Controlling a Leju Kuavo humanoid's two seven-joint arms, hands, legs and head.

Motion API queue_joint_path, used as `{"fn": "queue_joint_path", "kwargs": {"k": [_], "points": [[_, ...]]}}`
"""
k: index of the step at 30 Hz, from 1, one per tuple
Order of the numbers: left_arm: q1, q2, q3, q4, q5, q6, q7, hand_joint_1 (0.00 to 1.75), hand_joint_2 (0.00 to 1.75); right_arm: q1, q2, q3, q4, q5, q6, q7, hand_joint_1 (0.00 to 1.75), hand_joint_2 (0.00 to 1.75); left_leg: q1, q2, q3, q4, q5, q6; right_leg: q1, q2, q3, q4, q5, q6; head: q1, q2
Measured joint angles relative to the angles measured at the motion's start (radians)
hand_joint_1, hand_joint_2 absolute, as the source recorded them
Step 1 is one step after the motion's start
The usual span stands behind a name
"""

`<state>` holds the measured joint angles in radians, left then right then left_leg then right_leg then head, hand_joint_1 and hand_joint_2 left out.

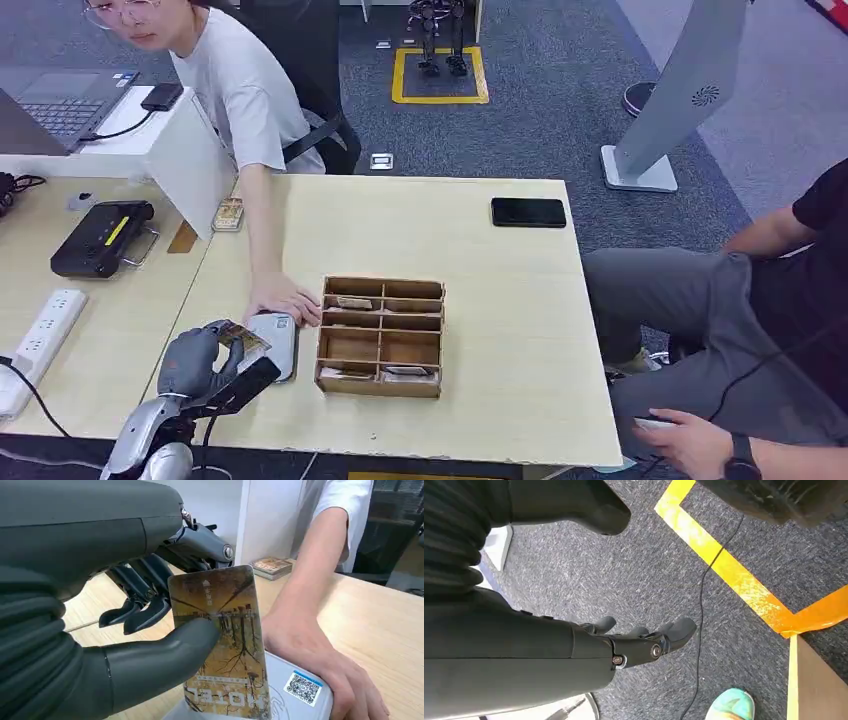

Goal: Pass the card to the sensor for recognition and then transmit it.

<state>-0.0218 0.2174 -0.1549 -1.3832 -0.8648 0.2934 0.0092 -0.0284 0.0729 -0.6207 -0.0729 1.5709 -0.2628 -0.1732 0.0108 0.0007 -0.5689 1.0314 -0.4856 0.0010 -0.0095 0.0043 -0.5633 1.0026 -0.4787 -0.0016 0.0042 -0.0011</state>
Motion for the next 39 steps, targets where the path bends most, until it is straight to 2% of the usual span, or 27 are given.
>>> {"fn": "queue_joint_path", "kwargs": {"k": [12, 15, 21, 39], "points": [[-0.004, -0.009, 0.000, 0.029, -0.002, -0.008, 0.001, 1.75, 1.75, 0.000, 0.000, 0.004, -0.001, 0.000, 0.014, 0.006, 0.00, 1.75, 0.000, 0.000, 0.000, 0.000, 0.000, 0.000, 0.000, 0.000, 0.000, 0.000, 0.000, 0.000, 0.000, 0.000], [-0.009, -0.010, -0.001, 0.047, -0.053, -0.034, 0.030, 1.75, 1.75, 0.000, 0.000, 0.007, -0.003, 0.000, 0.015, 0.010, 0.00, 1.75, 0.000, 0.000, 0.000, 0.000, 0.000, 0.000, 0.000, 0.000, 0.001, 0.000, 0.000, 0.000, 0.000, 0.000], [-0.044, -0.015, -0.026, 0.143, -0.121, -0.016, 0.040, 1.75, 1.75, -0.002, 0.000, 0.023, -0.010, 0.000, 0.029, 0.015, 0.00, 1.75, 0.000, 0.000, 0.002, 0.000, 0.000, 0.000, 0.000, 0.000, 0.003, 0.000, 0.000, 0.000, 0.000, 0.000], [-0.074, -0.024, -0.042, 0.229, -0.119, -0.004, 0.047, 1.75, 1.75, -0.003, 0.000, 0.028, -0.019, 0.000, 0.033, 0.017, 0.00, 1.75, 0.000, -0.001, 0.006, -0.001, 0.001, -0.002, 0.000, -0.002, 0.008, 0.000, 0.001, -0.001, 0.000, 0.000]]}}
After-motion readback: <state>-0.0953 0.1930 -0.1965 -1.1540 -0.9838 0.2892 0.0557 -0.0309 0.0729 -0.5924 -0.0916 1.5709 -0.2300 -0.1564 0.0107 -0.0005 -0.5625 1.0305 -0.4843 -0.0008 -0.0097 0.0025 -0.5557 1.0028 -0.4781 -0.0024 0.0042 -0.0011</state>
